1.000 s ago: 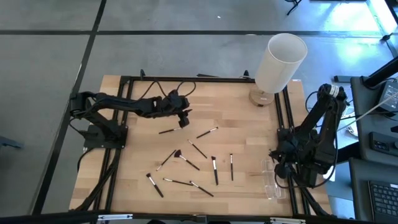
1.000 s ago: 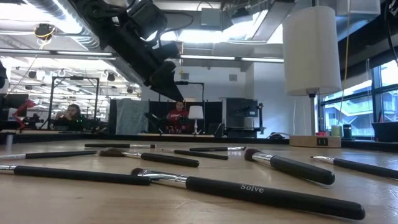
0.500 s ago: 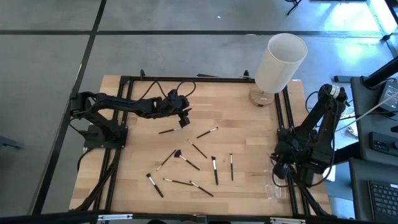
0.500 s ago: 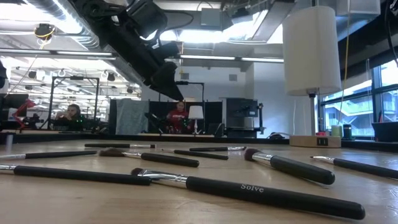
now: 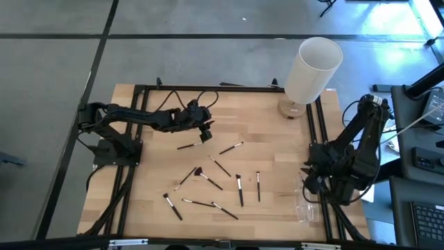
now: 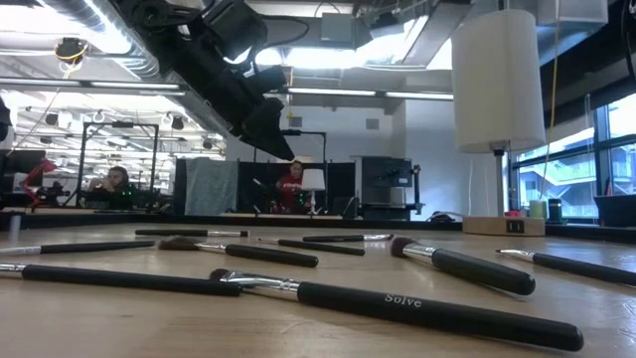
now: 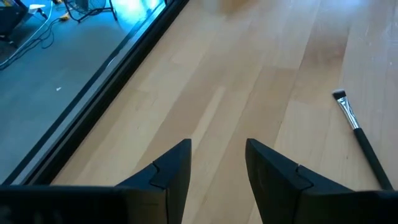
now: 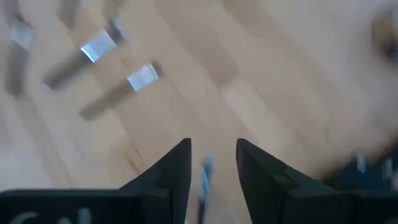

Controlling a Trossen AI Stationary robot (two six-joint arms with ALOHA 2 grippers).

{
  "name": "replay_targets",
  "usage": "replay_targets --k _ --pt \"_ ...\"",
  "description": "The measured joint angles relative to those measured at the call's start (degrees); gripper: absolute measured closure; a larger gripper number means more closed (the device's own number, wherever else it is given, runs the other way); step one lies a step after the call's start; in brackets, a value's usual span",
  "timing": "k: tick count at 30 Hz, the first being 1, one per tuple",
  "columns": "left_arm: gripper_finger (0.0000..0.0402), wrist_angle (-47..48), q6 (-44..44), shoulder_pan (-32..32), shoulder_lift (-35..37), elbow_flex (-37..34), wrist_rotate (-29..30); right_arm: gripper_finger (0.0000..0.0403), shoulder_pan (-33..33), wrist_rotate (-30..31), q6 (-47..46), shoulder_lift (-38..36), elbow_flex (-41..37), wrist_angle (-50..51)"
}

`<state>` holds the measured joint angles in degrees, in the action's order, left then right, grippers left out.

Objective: Put items in baskets/containers
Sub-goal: Put the foundation brush into the left section of the transparent organizer

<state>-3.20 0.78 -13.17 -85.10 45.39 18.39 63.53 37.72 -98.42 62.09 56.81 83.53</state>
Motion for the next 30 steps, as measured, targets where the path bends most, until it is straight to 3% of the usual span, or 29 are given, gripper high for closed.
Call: replay_targets --k 4,7,10,14,21,26,30 --pt "0.0254 -0.7 0.0 0.0 0.0 0.0 -2.0 0.0284 -2.5 16.7 9.5 0.0 3.7 -1.2" --pt "0.0254 -1.1 0.0 0.0 0.0 0.0 -7.3 0.0288 -6.9 23.5 15.3 0.1 3.6 -5.7" --pt "0.0254 -0.7 0.0 0.1 0.0 0.0 -11.6 0.0291 -13.6 23.8 17.5 0.1 1.8 -11.0" --pt "0.0254 -3.1 -1.5 0.9 -0.1 0.0 -12.1 0.0293 -22.8 21.7 18.4 0.2 -2.7 -19.1" --pt "0.0254 -14.7 -0.9 3.9 -4.9 0.2 -12.0 0.0291 -37.8 21.3 32.6 0.2 -6.2 -30.1" --pt "0.0254 -11.6 -0.5 5.3 -14.0 8.2 -9.5 0.0290 -47.5 18.5 47.7 0.2 -3.2 -38.3" --pt "0.0254 -3.4 -0.5 6.2 -21.9 15.8 -7.5 0.0290 -52.3 18.2 59.8 0.2 -1.8 -47.8"
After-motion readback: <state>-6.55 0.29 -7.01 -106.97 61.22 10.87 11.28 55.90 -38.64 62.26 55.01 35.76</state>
